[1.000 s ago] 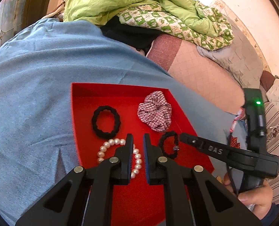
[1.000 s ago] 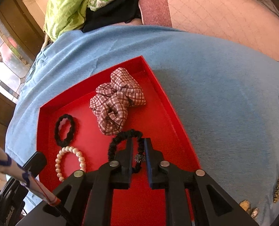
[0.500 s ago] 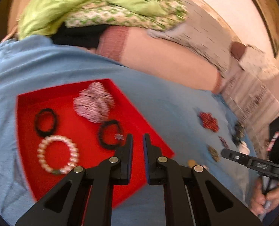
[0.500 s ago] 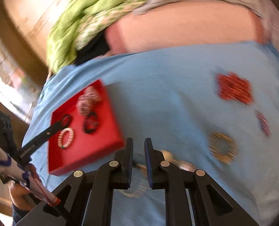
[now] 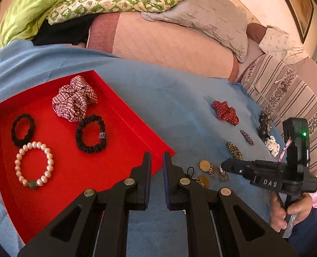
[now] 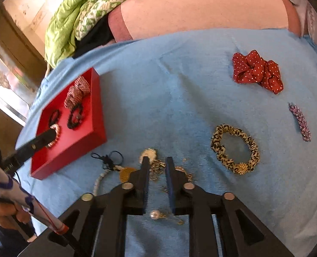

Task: Organize jewelry
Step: 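Move both open tools back toward the remaining jewelry on the bed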

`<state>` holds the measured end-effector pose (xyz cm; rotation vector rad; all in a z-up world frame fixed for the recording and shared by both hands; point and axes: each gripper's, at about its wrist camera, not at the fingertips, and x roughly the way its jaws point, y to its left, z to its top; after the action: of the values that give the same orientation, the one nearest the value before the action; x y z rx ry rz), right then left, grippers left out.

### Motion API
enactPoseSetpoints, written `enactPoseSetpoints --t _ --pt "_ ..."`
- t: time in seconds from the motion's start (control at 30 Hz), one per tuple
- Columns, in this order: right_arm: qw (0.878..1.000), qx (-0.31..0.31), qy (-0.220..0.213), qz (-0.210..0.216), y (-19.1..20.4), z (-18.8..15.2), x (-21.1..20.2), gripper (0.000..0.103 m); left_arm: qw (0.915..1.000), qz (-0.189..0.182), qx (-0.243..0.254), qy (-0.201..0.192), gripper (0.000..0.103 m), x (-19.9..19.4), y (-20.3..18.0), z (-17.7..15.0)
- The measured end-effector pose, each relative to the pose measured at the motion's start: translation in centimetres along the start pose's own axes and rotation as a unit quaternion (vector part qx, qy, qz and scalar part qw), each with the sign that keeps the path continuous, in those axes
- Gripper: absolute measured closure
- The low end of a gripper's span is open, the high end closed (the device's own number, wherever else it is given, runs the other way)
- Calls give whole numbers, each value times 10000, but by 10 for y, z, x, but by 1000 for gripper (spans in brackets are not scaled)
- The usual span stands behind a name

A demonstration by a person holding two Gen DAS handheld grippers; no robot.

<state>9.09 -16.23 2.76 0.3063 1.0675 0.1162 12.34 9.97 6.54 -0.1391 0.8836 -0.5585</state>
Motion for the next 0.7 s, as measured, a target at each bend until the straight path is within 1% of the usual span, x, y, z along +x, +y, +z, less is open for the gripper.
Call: enactPoseSetpoints --t 0.07,0.13,0.27,0.4,0.47,0.5,0.53,0.6,0.63,0.67,0.7 --pt "9997 -224 26 -65 3 -3 1 78 10000 -18 24 5 93 1 -2 0" --pt "9984 -529 12 -219 11 -5 4 78 10000 -35 50 14 93 1 -3 0" --pt "9915 -1168 -15 -578 30 -10 13 78 10000 -19 79 17 93 -1 -3 -2" --pt "9841 -1484 134 -965 34 -12 31 78 10000 -20 44 6 93 -3 0 -2" --pt "9805 -1659 88 -1049 37 -13 32 79 10000 -31 66 15 93 -3 -1 -2" --pt "9799 -1694 91 -1053 37 -14 33 79 10000 -31 63 12 93 -4 -1 -2" --pt "9800 -1702 85 -1025 37 -14 32 92 10000 -36 72 17 93 -4 -2 -2" --pt "9814 -1626 30 -1016 36 -13 29 93 9999 -44 105 27 93 -3 -3 -3" --pt "9842 -1497 -34 -940 33 -11 26 94 9999 -48 115 22 93 -4 -4 -3" --pt "9885 -1300 -118 -764 29 -7 20 95 9999 -68 118 15 93 -5 -4 -3" --pt "9933 -1003 -263 -501 22 -1 8 95 9999 -77 120 11 93 -5 -4 -3"
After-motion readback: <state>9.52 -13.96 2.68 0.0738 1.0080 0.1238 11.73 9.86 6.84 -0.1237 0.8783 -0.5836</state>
